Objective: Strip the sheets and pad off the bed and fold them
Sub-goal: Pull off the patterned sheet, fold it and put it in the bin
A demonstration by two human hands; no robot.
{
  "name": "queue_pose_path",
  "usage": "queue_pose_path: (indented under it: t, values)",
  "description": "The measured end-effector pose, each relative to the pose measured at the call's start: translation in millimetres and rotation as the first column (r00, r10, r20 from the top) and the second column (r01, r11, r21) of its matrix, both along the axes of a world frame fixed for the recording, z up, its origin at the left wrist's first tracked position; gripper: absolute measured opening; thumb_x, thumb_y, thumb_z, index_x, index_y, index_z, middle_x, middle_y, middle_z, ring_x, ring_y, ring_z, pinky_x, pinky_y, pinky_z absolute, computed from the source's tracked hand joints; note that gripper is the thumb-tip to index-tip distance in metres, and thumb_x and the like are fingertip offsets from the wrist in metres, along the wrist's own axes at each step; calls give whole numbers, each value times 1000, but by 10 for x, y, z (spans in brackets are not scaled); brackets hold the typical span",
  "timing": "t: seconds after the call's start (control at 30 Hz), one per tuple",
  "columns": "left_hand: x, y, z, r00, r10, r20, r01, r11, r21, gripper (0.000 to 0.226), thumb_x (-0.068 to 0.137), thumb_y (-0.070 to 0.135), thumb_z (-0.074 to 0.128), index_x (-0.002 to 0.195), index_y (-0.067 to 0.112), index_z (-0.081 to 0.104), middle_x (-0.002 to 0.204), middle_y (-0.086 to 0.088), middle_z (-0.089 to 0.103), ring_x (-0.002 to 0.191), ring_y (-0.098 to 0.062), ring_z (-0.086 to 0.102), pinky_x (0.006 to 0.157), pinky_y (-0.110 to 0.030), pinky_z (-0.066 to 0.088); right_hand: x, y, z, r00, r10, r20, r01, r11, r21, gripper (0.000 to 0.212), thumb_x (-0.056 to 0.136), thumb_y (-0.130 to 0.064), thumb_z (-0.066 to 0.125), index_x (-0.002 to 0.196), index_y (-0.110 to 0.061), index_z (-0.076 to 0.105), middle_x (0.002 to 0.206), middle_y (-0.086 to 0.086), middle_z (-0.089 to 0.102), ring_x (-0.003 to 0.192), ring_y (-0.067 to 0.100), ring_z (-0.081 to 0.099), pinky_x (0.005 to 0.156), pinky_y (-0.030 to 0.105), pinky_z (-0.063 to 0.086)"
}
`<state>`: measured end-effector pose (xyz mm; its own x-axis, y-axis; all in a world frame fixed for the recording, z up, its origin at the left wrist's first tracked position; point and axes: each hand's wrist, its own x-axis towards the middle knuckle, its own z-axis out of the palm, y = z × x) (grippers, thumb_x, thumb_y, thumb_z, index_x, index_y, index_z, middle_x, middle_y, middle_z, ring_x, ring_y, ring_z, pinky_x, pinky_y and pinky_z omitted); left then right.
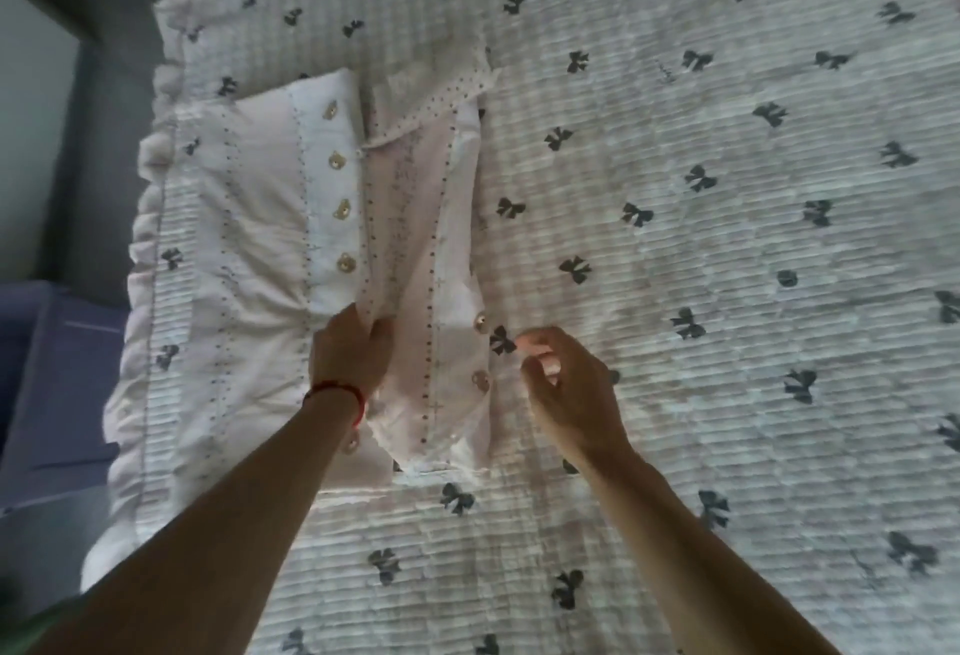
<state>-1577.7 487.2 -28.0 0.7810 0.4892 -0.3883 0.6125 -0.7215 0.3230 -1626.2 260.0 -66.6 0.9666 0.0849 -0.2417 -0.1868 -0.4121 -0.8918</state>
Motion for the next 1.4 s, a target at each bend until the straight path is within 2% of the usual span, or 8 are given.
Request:
queue_pose_path:
  t: [0.2,0.33,0.5,0.7,0.93,1.03,1.2,1.4]
  values:
    - [-266,14,-109,986,156,59,-141,970,-200,17,91,22,67,106,15,65,76,1,65,67,-22,67,46,-24,55,293,499,-206,980,138,-144,-150,986,-75,43,93,-57,56,114,-20,58,100,-2,63,89,15,61,73,29,44]
    - [-304,-38,-89,981,172,91,-145,958,-247,15,95,26,60,105,16,64,88,-6,68,82,-29,68,73,-42,62,443,602,-145,883,-39,-467,-6,995,-95,33,91,-36,62,108,-7,65,92,4,66,80,22,64,60,28,46]
    - [-303,-241,7,979,150,138,-108,956,-273,28,97,30,55,120,16,61,103,-7,70,93,-28,67,82,-43,60,513,230,204,585,155,-796,170,936,308,21,104,-19,54,108,-2,64,73,6,71,62,17,68,76,39,60]
    - [-222,-387,173,971,213,106,-184,957,-226,33,96,33,56,123,14,60,109,-11,68,100,-35,65,87,-48,58,587,126,272,510,210,-834,228,902,366,27,97,-15,68,118,2,66,117,20,73,112,35,70,84,47,62]
    - [-162,-406,286,931,355,86,-292,865,-408,46,88,41,65,123,10,62,107,-10,71,97,-33,69,83,-48,61,445,-168,314,663,104,-741,181,938,294,13,95,-13,69,104,-3,71,97,15,78,88,29,77,78,45,64]
    - [-156,-360,296,868,496,36,-400,740,-540,27,95,27,66,114,8,62,100,-11,72,90,-30,71,82,-47,61,201,-92,270,512,189,-838,105,954,280,48,99,-48,59,112,-2,64,112,20,71,95,34,73,85,51,62]
    - [-196,-168,356,853,520,-39,-429,657,-619,19,96,24,67,107,9,64,103,-14,72,96,-33,71,88,-49,59,26,142,163,332,391,-859,434,745,507,98,80,-81,59,134,1,52,129,28,62,112,43,66,92,54,57]
    - [-167,176,488,927,366,80,-297,848,-440,33,95,28,67,118,6,66,101,-12,73,95,-33,71,86,-51,60,73,293,330,312,208,-927,730,572,374,48,87,-30,78,114,6,64,104,23,70,88,30,63,83,41,52]
